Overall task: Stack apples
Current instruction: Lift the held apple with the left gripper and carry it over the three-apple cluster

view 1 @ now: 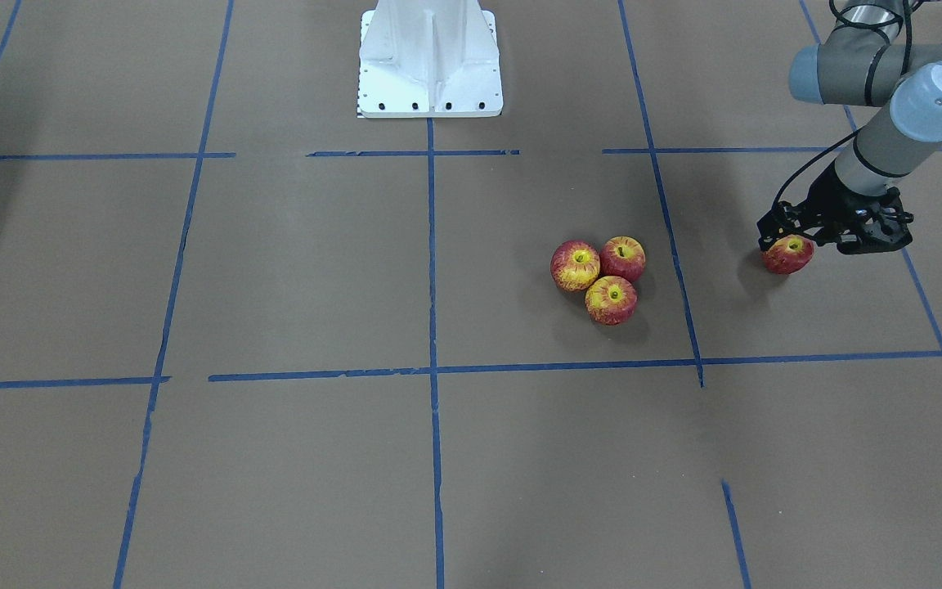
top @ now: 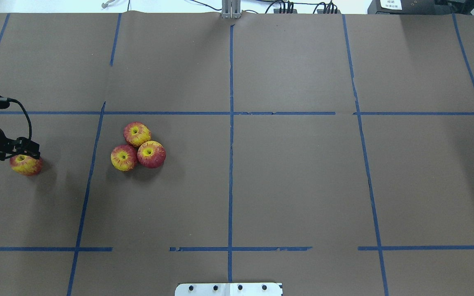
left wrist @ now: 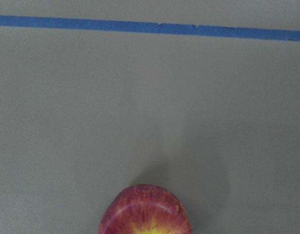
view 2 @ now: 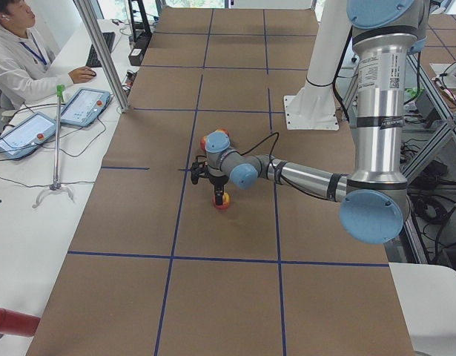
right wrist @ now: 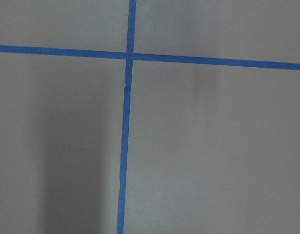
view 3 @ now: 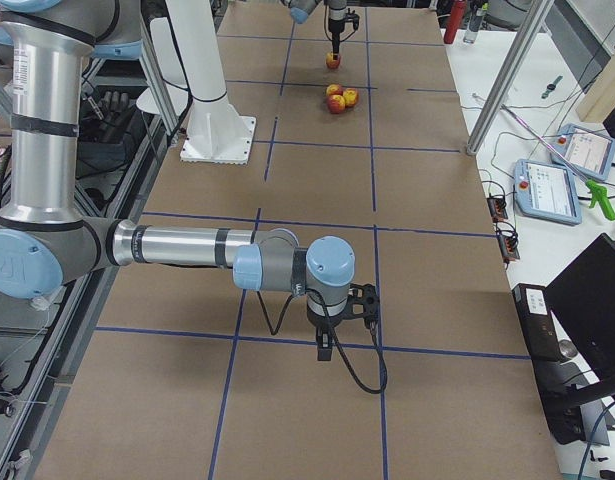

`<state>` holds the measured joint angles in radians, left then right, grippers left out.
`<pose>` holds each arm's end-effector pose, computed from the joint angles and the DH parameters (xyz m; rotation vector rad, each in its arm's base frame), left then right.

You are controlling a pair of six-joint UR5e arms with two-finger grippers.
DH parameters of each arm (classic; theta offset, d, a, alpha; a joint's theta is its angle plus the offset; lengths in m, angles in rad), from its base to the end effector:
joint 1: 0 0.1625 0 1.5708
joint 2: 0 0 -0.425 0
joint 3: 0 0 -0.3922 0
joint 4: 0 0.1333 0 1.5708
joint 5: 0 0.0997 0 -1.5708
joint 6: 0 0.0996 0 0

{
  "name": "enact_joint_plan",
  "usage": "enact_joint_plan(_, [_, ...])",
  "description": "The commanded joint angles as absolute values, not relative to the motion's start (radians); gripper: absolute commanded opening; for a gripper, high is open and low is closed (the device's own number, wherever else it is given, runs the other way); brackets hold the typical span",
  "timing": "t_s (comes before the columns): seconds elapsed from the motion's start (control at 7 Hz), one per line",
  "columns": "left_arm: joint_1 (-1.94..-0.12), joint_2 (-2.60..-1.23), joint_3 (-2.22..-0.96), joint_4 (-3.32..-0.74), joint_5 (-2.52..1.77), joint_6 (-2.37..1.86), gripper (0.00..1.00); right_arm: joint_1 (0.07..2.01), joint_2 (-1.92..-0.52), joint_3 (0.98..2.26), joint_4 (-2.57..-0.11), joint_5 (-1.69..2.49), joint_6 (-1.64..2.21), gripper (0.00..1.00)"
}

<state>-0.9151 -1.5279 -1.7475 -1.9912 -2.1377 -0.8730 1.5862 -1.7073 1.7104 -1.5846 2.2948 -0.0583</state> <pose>0.2413 -0.4445 0.5538 0.0070 0.7709 -0.0494 0.0740 -0.4322 0.6580 0.0164 -0.7239 -0.0371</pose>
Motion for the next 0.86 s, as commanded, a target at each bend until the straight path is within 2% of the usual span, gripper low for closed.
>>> enact_joint_plan(0.0, [-0.911,-1.531,-1.729,-1.993,-2.138,-0.864,1.00,1.586,-1.707,1.710,-1.585,2.295,-0.058,1.00])
enact_joint_plan(0.71, [-0.904,-1.562,-1.652,-2.002,-2.141,-0.861,1.00,1.586,-1.707,1.710,-1.585,2.295,-0.058,1.00])
